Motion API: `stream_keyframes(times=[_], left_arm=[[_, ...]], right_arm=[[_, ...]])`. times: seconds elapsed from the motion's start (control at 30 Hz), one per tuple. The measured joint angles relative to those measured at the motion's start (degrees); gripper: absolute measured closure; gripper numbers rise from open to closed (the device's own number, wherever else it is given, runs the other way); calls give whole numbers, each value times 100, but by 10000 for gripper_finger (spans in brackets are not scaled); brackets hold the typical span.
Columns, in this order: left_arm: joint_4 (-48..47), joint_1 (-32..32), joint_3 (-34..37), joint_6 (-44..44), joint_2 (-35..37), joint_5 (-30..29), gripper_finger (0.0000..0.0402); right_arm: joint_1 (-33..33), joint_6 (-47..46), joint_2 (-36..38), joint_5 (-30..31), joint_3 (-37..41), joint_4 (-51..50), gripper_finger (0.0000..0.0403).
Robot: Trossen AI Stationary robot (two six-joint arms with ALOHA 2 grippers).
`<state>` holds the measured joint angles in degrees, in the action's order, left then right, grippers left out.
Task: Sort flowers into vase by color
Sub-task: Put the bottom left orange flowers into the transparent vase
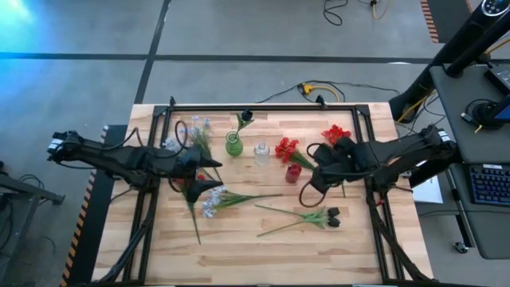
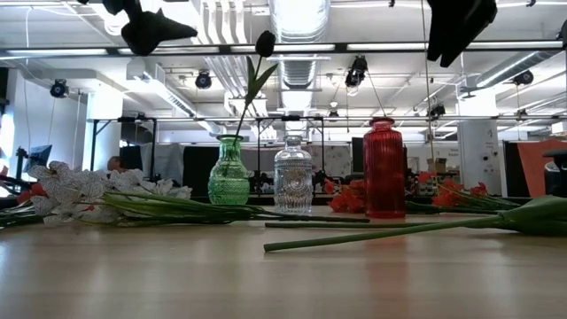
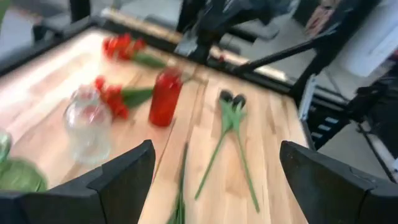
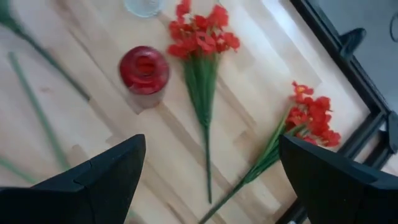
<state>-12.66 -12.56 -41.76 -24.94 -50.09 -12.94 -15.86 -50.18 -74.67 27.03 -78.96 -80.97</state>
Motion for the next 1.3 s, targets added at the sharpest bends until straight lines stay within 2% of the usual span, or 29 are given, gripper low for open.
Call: stream_keyframes(times=[0.17, 0.4, 0.53, 0.7, 0.83, 1.0, 1.3], left_arm=[[-1110, -105, -491, -314, -302, -5, 74], [-1226, -598, -512, -413, -698, -10, 74], [-1243, -1013, -494, -1095, -954, -244, 74], [-1545, -1367, -600, -2262, -1316, -179, 74], [-2143, -1447, -911, -2890, -1657, 243, 74], [-3118, -1456, -1422, -3375, -2146, 304, 74], [-3227, -1741, -1630, -4303, -2875, 500, 74]], right_arm=[[-400, -397, -29, 0, 0, 96, 44], [-820, -528, -47, -141, 0, 213, 44], [-1046, -792, -51, -673, 0, 283, 44], [-1342, -1390, -51, -1063, 0, 335, 44], [-1509, -1437, -83, -1099, 0, 332, 44], [-1567, -1431, -92, -1062, 0, 347, 44], [-1565, -1053, -92, -1034, 0, 355, 44]])
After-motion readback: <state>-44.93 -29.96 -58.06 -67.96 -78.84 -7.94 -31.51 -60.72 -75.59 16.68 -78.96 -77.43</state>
